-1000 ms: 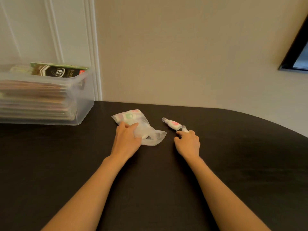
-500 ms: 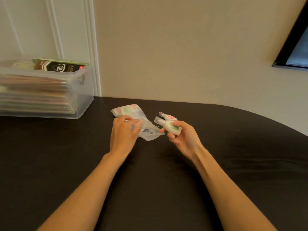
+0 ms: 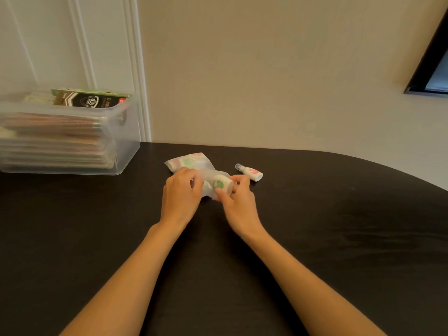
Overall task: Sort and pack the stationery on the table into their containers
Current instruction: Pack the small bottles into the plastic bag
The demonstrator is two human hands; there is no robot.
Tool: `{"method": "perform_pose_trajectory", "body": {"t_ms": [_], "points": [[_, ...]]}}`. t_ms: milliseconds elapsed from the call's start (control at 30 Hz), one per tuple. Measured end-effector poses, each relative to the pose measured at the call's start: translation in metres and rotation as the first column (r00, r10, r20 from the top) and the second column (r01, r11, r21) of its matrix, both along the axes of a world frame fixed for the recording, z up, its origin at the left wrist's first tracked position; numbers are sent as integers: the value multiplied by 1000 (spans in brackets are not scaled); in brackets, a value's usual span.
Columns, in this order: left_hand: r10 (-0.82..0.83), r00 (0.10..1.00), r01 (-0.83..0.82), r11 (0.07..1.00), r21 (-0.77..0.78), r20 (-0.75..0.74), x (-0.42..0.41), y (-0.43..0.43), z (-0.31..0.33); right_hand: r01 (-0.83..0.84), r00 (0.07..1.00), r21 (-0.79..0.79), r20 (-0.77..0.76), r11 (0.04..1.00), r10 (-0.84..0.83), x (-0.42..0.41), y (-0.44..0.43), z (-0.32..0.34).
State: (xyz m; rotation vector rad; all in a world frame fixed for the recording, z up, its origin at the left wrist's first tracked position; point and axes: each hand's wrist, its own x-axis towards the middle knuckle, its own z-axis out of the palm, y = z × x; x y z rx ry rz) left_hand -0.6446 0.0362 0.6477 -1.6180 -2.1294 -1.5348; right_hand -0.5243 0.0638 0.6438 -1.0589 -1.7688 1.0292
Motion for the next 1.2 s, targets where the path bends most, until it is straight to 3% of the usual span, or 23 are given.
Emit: {"method": "perform_pose_trajectory", "body": {"t_ms": [167,267,433,633,800,967,1200], "points": [[86,993,-86,996,-1,78,-4,-1,3,-58,996,-106,-80,993,50,-11,0,6],[113,983,-99,990,-101,144,-5,2,6,-57,998,-73,-20,996,56,-13,2,5],[173,984,-179,949,-259,-45,-10,13,1,-79,995,-86,57,993,84,-13,3,2],[43,996,-40,999,-33,74,-9,12,9,-80,990,39,122,996,75,-20,6,3],[-62,992,48,991,123,108,-2,6,15,-23,995,47,101,999,18,-38,9,8],[-70,978,44,990,133,196,-10,7,10,123,952,210,251,970,-175,-60,16,9],[-35,992,30,999,43,123,-11,13,-1,201,864,377,366,904,-345,-56,33,7]]}}
